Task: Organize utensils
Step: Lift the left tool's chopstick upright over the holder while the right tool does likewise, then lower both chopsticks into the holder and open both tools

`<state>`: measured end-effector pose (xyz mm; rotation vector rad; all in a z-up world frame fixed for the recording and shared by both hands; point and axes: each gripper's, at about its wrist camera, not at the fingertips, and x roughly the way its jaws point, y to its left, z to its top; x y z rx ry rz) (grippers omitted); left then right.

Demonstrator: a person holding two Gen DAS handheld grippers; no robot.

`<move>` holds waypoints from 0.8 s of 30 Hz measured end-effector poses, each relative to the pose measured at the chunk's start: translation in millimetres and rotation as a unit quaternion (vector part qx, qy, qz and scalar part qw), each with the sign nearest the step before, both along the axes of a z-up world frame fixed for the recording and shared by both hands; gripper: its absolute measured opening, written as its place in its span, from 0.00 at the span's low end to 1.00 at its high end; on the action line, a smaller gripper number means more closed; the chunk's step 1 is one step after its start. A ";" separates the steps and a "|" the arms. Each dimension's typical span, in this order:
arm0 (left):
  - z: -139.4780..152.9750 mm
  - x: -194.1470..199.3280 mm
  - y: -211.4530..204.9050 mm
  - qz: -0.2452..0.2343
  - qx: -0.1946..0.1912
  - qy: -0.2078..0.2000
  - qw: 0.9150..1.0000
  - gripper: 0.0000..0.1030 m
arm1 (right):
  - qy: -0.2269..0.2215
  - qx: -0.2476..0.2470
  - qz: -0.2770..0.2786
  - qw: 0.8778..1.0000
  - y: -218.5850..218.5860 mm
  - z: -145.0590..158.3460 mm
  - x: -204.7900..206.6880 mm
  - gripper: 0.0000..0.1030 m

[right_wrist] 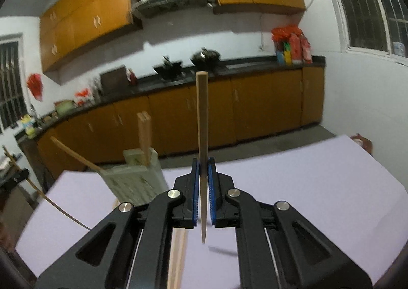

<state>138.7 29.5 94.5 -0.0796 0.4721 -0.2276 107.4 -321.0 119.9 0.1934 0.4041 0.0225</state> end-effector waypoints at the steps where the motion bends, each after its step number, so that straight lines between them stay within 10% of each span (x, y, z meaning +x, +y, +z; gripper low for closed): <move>1: 7.8 -0.6 -5.6 -0.010 -0.005 -0.008 1.000 0.07 | -0.014 0.008 0.010 1.000 2.4 11.4 -1.2 0.07; 13: 83.6 29.9 -52.4 -0.004 -0.043 -0.142 0.989 0.07 | -0.174 0.024 0.050 0.983 57.7 86.0 18.5 0.07; 24: 39.2 82.1 -70.5 -0.005 -0.036 -0.108 0.993 0.07 | -0.091 0.026 0.050 0.994 72.2 29.3 82.6 0.07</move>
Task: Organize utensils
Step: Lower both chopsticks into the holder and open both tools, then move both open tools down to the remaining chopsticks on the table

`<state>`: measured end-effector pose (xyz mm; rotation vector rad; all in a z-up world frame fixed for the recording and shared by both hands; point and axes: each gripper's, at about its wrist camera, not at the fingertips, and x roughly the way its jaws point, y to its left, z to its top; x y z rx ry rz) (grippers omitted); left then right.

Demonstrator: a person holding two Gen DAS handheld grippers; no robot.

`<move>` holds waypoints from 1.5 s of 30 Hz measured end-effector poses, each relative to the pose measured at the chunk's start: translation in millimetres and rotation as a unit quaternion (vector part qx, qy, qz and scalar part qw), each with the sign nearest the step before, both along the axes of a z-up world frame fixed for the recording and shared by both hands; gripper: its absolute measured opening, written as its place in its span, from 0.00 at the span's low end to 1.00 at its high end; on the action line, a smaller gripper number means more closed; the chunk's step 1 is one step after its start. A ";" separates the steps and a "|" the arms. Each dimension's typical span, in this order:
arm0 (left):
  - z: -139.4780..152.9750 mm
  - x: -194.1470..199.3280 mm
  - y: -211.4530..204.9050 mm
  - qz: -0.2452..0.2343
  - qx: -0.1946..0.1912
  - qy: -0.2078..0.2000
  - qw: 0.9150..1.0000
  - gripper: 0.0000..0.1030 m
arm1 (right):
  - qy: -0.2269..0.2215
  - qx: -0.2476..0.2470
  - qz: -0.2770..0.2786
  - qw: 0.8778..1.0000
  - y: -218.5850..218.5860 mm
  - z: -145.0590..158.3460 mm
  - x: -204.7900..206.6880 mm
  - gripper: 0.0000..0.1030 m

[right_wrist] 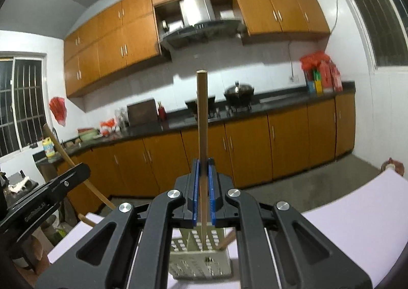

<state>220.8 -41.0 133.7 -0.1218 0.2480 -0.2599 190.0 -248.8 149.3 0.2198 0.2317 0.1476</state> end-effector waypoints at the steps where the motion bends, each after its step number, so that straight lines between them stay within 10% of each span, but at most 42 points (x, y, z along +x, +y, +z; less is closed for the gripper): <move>1: -5.1 2.7 -0.5 -0.002 -0.002 0.011 1.000 0.08 | 0.007 -0.001 0.004 1.000 1.4 -2.0 0.3 0.07; 4: -8.2 2.7 3.6 -0.002 -0.008 0.018 1.000 0.15 | 0.011 -0.010 0.009 1.000 3.7 -3.6 -4.4 0.08; 8: -3.3 -4.8 9.7 0.000 -0.011 0.013 1.000 0.20 | 0.003 -0.007 0.008 1.000 0.2 4.7 -17.1 0.33; 18: 11.7 -60.6 42.3 0.019 -0.027 0.000 0.999 0.28 | 0.009 -0.005 -0.021 1.000 -30.6 10.1 -70.5 0.33; 24: -43.6 -84.7 75.4 0.070 0.004 0.069 0.995 0.29 | 0.137 -0.007 -0.031 0.990 -54.1 -62.8 -70.6 0.33; 30: -132.6 -74.8 90.6 0.072 0.011 0.200 0.977 0.27 | 0.301 0.005 0.024 0.953 -41.0 -167.6 -60.1 0.15; 45: -198.6 -72.1 52.4 0.009 0.040 0.291 0.956 0.26 | 0.326 -0.074 0.023 0.942 -8.2 -203.1 -69.2 0.07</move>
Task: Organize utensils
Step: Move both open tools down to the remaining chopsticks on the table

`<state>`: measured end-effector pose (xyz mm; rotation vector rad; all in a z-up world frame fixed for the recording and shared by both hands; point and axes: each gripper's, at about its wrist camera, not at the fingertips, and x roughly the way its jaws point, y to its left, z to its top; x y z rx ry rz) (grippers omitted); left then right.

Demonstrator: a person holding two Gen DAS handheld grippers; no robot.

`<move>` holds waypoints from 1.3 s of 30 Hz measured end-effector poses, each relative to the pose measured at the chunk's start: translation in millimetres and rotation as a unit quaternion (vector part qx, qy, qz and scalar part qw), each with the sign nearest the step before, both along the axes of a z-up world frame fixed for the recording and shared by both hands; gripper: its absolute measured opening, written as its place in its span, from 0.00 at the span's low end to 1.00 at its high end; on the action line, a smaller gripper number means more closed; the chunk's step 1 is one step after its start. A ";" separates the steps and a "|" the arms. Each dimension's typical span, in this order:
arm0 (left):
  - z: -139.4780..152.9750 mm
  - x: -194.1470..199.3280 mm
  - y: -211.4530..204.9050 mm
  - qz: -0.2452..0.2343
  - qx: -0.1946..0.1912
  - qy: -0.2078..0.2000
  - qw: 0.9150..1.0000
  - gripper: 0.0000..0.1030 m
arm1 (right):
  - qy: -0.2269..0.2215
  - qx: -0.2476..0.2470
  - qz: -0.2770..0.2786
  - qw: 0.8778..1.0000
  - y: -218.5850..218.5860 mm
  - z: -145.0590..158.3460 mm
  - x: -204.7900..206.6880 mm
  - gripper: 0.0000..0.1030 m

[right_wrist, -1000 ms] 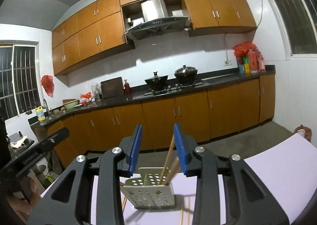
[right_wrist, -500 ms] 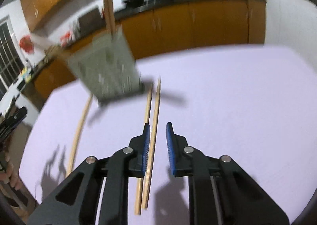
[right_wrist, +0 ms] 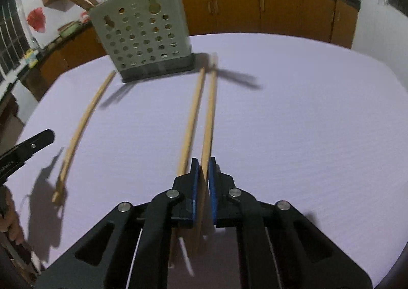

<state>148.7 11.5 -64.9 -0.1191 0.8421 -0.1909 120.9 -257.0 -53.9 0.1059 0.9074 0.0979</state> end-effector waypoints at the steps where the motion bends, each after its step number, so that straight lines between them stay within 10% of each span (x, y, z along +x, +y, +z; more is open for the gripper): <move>1: -1.8 0.7 -1.9 -0.003 0.003 0.003 1.000 0.25 | -0.001 -0.003 -0.010 1.000 -3.7 0.2 -0.6 0.07; 39: -17.3 23.8 -3.8 0.014 0.072 0.030 0.997 0.08 | -0.006 -0.010 -0.032 0.999 -20.6 -1.2 3.7 0.07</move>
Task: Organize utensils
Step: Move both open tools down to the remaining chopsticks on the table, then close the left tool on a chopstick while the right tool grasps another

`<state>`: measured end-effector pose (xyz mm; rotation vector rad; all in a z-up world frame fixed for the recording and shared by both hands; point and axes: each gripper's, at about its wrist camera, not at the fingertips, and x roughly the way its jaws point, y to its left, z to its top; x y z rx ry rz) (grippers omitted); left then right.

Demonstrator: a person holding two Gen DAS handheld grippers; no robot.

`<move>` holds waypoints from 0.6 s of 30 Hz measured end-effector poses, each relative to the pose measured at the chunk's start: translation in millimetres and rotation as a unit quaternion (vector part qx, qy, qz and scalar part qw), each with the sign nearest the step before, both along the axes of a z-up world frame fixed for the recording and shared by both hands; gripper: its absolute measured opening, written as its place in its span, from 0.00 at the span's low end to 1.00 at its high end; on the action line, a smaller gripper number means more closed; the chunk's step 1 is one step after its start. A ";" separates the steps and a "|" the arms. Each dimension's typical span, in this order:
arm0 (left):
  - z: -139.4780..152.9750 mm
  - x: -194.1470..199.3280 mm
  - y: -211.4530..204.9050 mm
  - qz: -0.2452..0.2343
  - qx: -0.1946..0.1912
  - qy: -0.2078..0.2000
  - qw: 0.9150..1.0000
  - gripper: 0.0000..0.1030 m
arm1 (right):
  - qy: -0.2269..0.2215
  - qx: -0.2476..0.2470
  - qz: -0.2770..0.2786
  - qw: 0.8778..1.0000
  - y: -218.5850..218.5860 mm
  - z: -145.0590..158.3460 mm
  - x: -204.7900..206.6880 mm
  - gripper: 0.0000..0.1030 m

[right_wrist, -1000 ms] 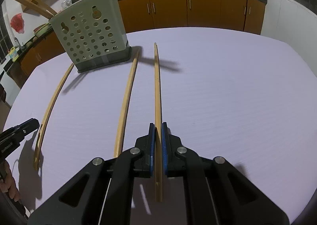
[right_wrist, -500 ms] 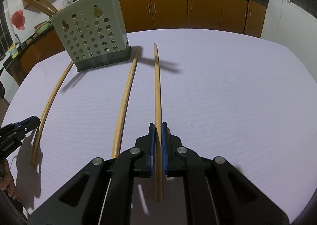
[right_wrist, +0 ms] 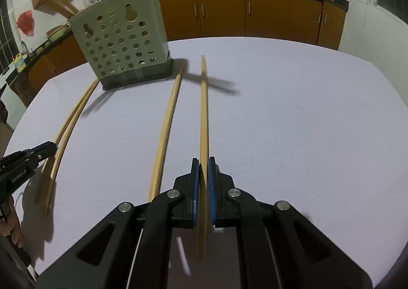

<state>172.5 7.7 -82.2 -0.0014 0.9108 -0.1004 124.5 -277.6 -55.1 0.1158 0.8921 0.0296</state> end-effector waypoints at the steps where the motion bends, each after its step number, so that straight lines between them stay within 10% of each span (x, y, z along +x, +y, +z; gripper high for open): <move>1: 0.6 1.3 7.3 0.010 -0.001 0.000 1.000 0.08 | 0.000 0.002 -0.006 1.000 -3.0 -0.3 1.0 0.07; 18: 1.3 0.5 17.9 0.008 -0.021 -0.004 1.000 0.11 | 0.000 0.007 -0.007 1.000 -4.9 -1.0 0.7 0.08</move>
